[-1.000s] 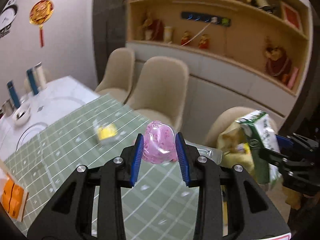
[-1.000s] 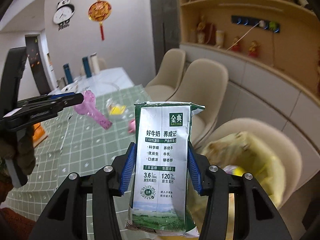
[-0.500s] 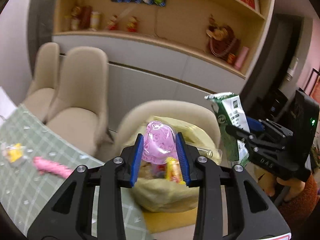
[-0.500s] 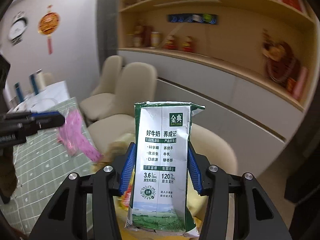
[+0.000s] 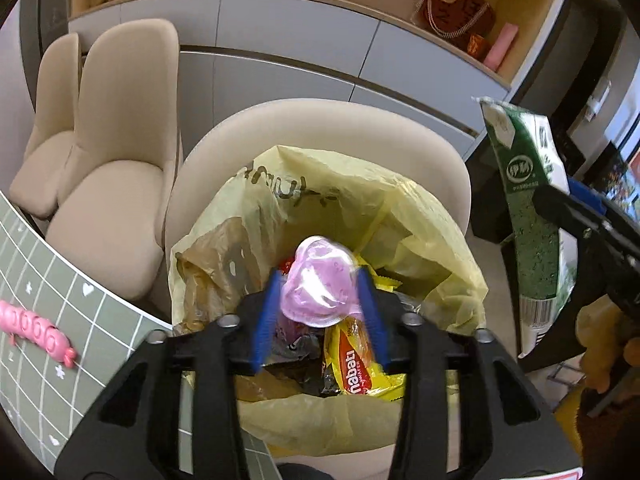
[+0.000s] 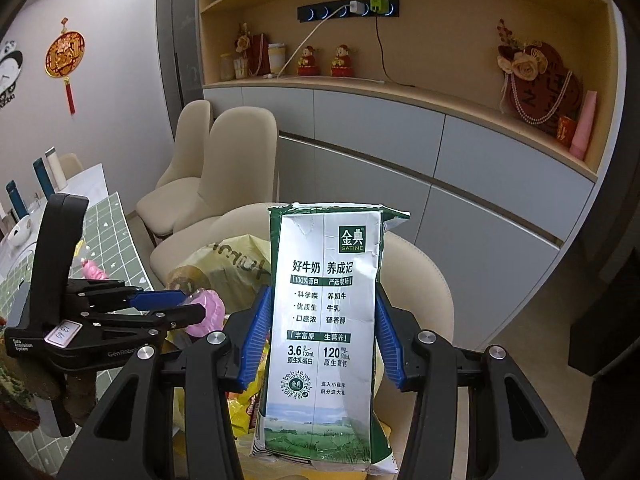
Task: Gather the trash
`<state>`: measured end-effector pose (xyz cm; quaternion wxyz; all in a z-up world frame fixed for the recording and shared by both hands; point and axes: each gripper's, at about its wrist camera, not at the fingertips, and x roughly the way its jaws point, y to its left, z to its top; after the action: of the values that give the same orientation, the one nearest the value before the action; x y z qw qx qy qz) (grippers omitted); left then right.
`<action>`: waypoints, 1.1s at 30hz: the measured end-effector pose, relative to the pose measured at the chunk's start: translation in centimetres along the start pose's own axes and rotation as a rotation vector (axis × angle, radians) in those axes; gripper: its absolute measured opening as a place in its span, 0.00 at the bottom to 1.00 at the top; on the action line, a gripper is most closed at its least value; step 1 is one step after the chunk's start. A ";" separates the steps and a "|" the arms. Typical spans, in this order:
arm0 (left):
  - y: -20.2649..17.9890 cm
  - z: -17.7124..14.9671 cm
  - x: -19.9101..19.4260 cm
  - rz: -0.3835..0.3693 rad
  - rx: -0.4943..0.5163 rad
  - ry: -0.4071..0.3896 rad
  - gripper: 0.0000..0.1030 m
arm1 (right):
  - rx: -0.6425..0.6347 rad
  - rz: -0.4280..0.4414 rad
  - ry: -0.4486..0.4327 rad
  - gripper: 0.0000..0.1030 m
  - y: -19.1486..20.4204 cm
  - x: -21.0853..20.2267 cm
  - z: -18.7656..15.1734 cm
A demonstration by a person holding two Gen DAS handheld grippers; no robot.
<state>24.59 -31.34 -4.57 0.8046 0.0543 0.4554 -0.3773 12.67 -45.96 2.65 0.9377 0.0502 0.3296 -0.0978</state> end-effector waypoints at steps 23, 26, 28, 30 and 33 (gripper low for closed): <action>8.2 -8.1 -8.8 0.218 -0.170 -0.072 0.51 | -0.024 0.128 0.342 0.45 5.0 13.6 -1.6; 8.7 -9.0 -8.8 0.236 -0.186 -0.051 0.51 | -0.029 0.111 0.361 0.45 4.8 14.2 -2.0; 9.1 -9.3 -9.0 0.238 -0.196 -0.051 0.51 | -0.053 0.093 0.374 0.45 5.1 14.2 -2.1; 9.4 -9.5 -9.2 0.237 -0.207 -0.055 0.51 | -0.072 0.081 0.388 0.45 5.6 14.3 -2.2; 9.3 -9.7 -9.6 0.248 -0.208 -0.066 0.52 | -0.081 0.113 0.421 0.45 5.7 14.3 -2.0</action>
<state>21.11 -15.27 -5.12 0.8608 0.0140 0.4552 -0.2272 23.55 -42.26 -7.71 0.8533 0.0502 0.5186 -0.0192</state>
